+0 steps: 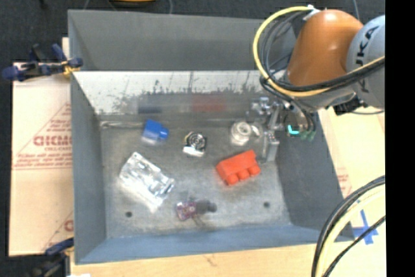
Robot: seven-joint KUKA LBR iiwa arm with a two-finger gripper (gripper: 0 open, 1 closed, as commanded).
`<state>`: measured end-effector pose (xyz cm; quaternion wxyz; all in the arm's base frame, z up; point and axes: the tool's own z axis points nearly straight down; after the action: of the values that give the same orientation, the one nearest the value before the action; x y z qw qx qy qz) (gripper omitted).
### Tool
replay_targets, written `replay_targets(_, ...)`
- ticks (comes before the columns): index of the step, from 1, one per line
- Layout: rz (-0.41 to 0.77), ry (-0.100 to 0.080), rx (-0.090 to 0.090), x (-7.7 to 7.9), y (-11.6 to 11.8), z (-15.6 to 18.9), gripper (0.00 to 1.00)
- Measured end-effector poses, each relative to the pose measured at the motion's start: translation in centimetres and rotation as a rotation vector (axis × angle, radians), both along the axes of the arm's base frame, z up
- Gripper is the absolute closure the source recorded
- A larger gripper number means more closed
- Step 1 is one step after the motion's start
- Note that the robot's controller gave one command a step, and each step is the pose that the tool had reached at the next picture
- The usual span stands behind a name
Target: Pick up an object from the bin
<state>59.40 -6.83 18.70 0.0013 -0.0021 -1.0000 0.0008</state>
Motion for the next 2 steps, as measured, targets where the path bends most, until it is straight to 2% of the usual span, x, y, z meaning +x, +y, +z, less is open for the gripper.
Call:
replay_targets(1,0.106,0.000,0.001,-3.34,-1.05,-11.57,0.00)
replay_targets(2,0.109,-0.008,-0.001,-3.07,-1.02,-11.13,1.00)
